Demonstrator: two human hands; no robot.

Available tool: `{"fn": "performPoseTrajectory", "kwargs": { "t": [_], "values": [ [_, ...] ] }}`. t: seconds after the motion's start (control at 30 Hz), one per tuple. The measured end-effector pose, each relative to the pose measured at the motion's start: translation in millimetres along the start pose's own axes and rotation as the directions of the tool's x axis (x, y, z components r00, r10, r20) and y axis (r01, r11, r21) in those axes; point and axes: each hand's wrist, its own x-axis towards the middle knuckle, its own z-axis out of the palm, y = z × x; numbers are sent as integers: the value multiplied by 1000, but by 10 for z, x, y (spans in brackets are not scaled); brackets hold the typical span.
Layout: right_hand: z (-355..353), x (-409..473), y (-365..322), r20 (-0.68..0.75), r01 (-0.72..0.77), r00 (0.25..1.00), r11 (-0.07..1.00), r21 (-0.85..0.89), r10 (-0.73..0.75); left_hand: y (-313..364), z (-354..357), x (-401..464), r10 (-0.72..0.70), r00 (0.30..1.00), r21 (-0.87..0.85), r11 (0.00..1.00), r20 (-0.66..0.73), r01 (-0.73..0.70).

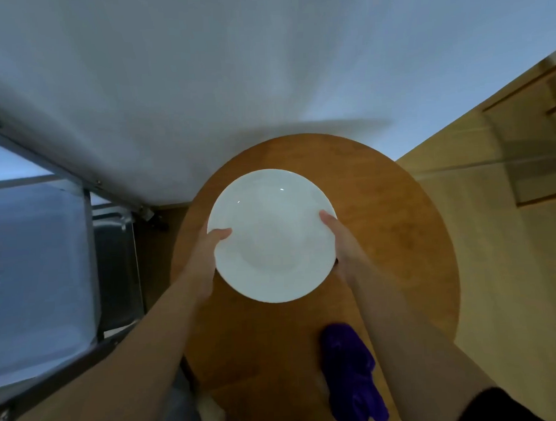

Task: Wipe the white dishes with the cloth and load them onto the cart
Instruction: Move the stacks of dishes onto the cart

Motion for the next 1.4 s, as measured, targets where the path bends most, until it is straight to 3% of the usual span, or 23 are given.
{"fn": "performPoseTrajectory", "kwargs": {
  "t": [0.13,0.5,0.83,1.1,1.4],
  "values": [
    [17,-13,9,31,-2,1000,995,95,-1,18,53,-65,-9,999,-28,1000,-38,8],
    [93,-379,-46,31,1,1000,999,39,-3,114,-137,-570,100,995,42,994,26,-101],
    [477,-1231,-275,49,139,989,990,28,-140,647,-626,-1385,245,960,86,962,138,-258],
    [1330,-2094,-683,119,285,950,958,38,-288,1323,-1491,-2081,364,924,97,922,121,-376],
    [2901,-2786,-607,180,326,926,943,64,-333,1900,-3122,-2452,428,903,121,895,44,-430]
  ]
}}
